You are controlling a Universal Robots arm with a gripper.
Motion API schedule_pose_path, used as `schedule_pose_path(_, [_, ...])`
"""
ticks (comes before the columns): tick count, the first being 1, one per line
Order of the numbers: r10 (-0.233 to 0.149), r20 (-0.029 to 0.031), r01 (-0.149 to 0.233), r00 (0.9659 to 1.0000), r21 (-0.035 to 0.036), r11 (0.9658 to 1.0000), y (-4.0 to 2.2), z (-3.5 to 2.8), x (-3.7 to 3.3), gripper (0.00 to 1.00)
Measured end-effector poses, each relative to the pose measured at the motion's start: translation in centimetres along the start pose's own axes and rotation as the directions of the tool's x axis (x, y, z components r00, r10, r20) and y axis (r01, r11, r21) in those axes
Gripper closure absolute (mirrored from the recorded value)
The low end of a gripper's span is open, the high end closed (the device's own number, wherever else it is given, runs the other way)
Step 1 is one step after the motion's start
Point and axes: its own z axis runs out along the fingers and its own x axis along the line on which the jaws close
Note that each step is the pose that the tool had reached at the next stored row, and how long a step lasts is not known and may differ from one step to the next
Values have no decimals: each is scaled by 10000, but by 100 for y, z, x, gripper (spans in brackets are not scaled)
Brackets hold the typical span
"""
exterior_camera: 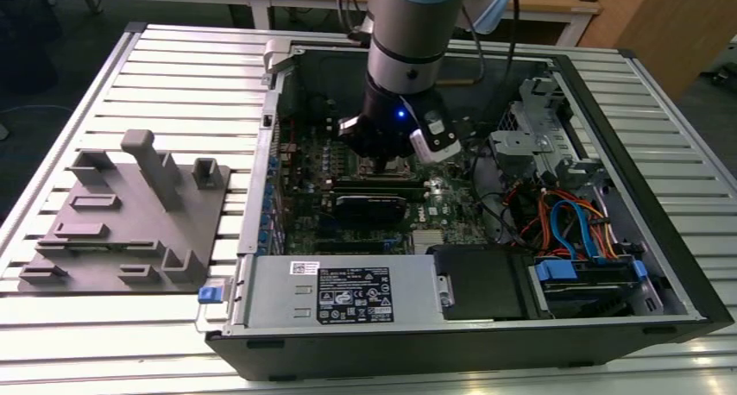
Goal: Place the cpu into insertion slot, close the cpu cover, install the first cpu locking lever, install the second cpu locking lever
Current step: 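Install the second cpu locking lever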
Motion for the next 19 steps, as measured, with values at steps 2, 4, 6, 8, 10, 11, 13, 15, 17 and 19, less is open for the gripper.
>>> schedule_pose_path(2, [1,-7,-1,10000,-14,10000,-8,1,10,90])
schedule_pose_path(4, [0,-13,0,10000,-41,10000,-9,5,31,90])
schedule_pose_path(6, [-1,-15,1,10000,-87,10000,-15,10,58,90])
schedule_pose_path(8, [-3,-14,3,10000,-145,9999,-26,15,87,90])
schedule_pose_path(10, [-5,-15,4,10000,-196,9998,-38,19,112,90])
schedule_pose_path(11, [-5,-17,5,10000,-216,9998,-44,22,123,90])
schedule_pose_path(13, [-6,-18,5,10000,-247,9997,-56,28,141,90])
schedule_pose_path(15, [-8,-19,7,10000,-289,9996,-70,36,155,90])
schedule_pose_path(17, [-10,-20,9,10000,-341,9994,-90,42,167,90])
schedule_pose_path(19, [-9,-21,9,10000,-387,9992,-111,51,176,90])
